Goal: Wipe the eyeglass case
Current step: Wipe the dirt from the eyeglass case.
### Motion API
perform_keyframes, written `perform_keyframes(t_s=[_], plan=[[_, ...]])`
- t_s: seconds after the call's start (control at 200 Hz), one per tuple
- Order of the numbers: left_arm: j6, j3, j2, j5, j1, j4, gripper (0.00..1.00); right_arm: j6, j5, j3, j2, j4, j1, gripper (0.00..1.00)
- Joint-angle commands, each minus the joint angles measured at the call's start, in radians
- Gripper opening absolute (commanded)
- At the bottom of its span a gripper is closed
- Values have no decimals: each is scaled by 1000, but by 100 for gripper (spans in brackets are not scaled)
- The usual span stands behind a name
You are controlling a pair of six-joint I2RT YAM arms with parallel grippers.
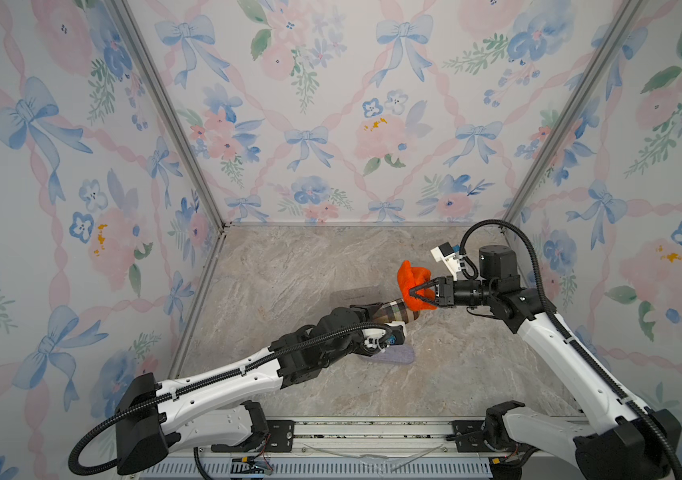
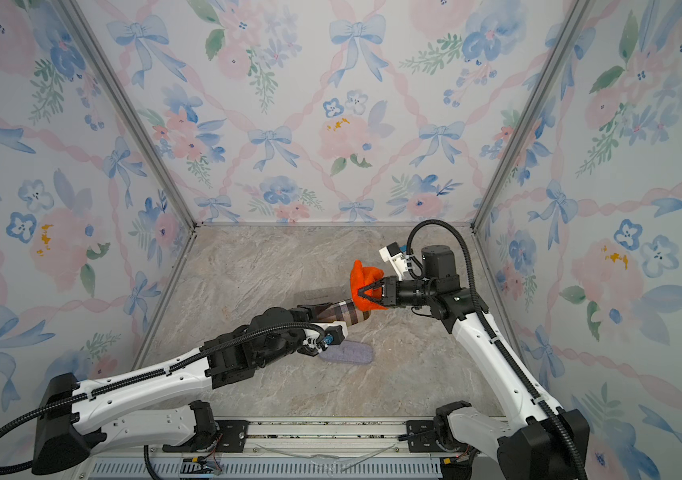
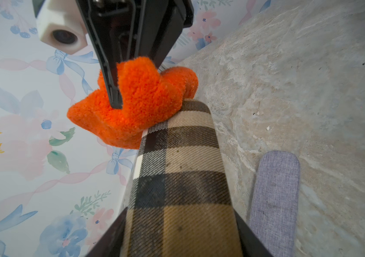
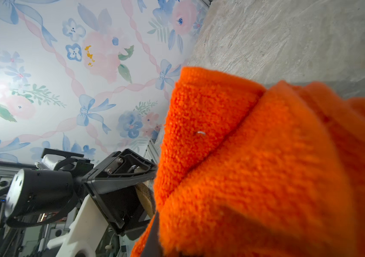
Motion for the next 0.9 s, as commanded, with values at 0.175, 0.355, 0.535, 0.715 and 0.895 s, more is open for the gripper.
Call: perform_keyframes(t_s=[0.175, 0.355, 0.535, 0.715, 0.895], plan=[[-107, -29, -64, 16, 89, 178, 21, 188, -100, -44, -16, 179, -86, 0], [-173, -27, -55, 112, 101, 185, 22, 323, -114, -98, -46, 338, -85, 0], [-221, -16, -49, 223, 81, 160, 22, 398, -107, -84, -5, 497, -72, 0], [-311, 0, -77, 252, 58, 104, 21, 391, -108, -24, 37, 537, -87, 0], [-664, 0, -119, 489, 225, 159, 21, 317, -67, -11, -45, 484, -118, 0]])
